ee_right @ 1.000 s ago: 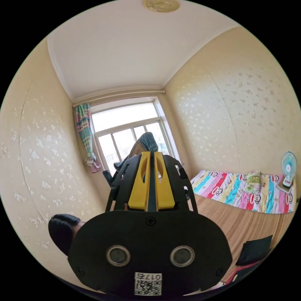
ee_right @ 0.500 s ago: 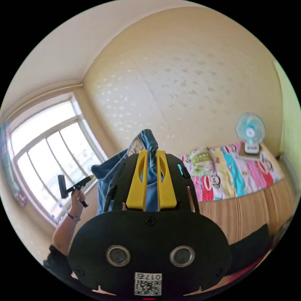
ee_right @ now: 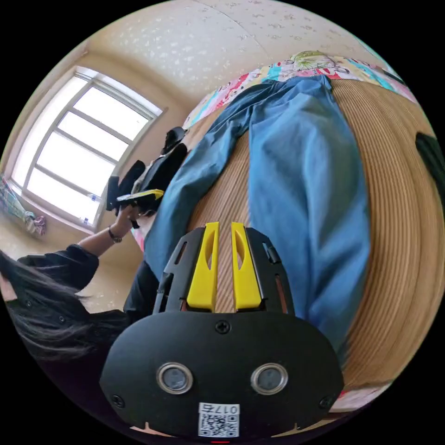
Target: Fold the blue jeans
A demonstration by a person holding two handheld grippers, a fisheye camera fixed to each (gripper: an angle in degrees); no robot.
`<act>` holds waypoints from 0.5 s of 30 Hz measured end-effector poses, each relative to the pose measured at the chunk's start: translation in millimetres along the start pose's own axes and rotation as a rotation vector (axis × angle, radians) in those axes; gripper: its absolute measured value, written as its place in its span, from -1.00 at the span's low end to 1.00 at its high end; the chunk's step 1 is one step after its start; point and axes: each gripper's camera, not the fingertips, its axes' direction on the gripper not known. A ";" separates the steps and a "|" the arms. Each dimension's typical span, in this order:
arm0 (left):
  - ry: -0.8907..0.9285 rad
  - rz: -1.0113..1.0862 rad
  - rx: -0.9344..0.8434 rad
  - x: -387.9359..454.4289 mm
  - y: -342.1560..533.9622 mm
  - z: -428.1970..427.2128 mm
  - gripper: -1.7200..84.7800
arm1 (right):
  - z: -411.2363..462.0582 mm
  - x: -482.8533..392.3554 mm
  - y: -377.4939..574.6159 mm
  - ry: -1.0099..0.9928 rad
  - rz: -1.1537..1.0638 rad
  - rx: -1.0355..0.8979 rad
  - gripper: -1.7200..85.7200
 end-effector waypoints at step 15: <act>0.197 -0.261 -0.076 24.2 168.4 -41.2 -0.93 | 73.3 -110.5 108.5 -0.013 -0.070 -0.275 -0.91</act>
